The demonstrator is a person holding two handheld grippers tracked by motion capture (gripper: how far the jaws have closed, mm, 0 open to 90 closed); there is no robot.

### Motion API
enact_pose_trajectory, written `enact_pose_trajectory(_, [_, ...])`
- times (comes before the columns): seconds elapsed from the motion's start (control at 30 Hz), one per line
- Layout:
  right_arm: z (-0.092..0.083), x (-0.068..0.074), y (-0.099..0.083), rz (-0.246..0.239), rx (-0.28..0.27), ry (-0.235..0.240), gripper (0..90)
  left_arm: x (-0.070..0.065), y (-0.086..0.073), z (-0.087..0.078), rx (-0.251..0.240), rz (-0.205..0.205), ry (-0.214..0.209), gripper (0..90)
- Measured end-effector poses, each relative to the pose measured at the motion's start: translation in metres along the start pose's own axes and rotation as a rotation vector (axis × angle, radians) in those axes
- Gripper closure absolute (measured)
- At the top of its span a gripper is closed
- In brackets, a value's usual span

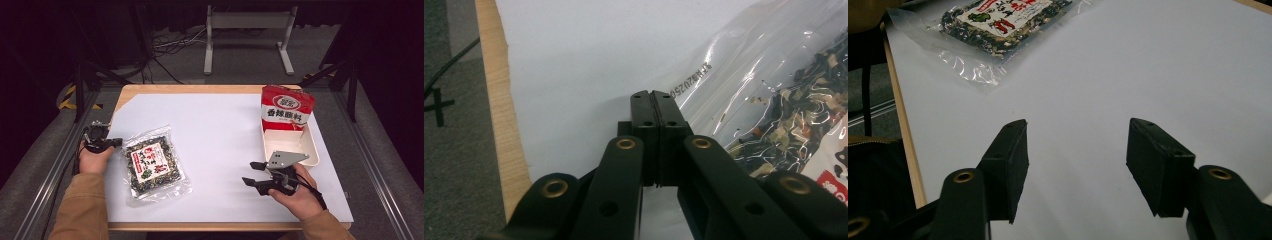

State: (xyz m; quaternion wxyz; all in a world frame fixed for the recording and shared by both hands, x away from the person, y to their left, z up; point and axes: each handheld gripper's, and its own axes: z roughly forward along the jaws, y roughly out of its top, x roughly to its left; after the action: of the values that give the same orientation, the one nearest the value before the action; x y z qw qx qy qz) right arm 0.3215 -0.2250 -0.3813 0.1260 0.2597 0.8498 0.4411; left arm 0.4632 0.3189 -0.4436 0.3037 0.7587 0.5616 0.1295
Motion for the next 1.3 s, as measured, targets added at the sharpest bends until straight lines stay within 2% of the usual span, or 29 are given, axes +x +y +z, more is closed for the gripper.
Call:
enact_pose_trajectory(0.13, [-0.001, -0.001, -0.001, 0.006, -0.011, -0.006, 44.0, -0.002, 0.001, -0.003, 0.001, 0.014, 0.003, 90.0])
enact_pose_trajectory(0.27, [0.001, -0.001, -0.001, 0.008, -0.019, 0.003, 47.4, -0.002, 0.002, -0.015, -0.047, -0.011, -0.038, 90.0])
enact_pose_trajectory(0.33, [0.001, -0.001, 0.0, 0.007, -0.03, 0.008, 47.6, -0.004, 0.003, -0.022, -0.065, -0.013, -0.05, 90.0])
enact_pose_trajectory(0.4, [0.002, -0.001, 0.002, 0.007, -0.036, 0.011, 48.2, -0.006, 0.005, -0.032, -0.099, -0.013, -0.084, 90.0])
enact_pose_trajectory(0.47, [0.003, 0.0, 0.004, 0.009, -0.043, 0.018, 47.4, -0.009, 0.007, -0.04, -0.126, -0.011, -0.092, 90.0])
enact_pose_trajectory(0.57, [0.006, 0.0, 0.01, -0.003, -0.051, 0.02, 46.5, -0.017, 0.01, -0.055, -0.176, 0.01, -0.105, 90.0])
enact_pose_trajectory(0.6, [0.007, 0.001, 0.013, 0.007, -0.045, 0.032, 46.5, -0.02, 0.011, -0.06, -0.195, 0.015, -0.11, 90.0])
enact_pose_trajectory(0.63, [0.009, 0.001, 0.015, 0.002, -0.042, 0.037, 46.3, -0.023, 0.013, -0.067, -0.215, 0.033, -0.12, 90.0])
enact_pose_trajectory(0.77, [0.019, 0.002, 0.028, -0.005, -0.028, 0.058, 44.6, -0.036, 0.017, -0.085, -0.279, 0.06, -0.137, 90.0])
enact_pose_trajectory(0.93, [0.031, 0.003, 0.044, -0.023, -0.025, 0.08, 43.6, -0.052, 0.02, -0.108, -0.362, 0.128, -0.151, 90.0])
enact_pose_trajectory(1.07, [0.039, 0.001, 0.054, -0.019, -0.035, 0.1, 40.3, -0.061, 0.022, -0.121, -0.402, 0.175, -0.173, 90.0])
enact_pose_trajectory(1.3, [0.055, 0.0, 0.07, -0.014, -0.037, 0.123, 37.3, -0.07, 0.022, -0.139, -0.467, 0.195, -0.254, 90.0])
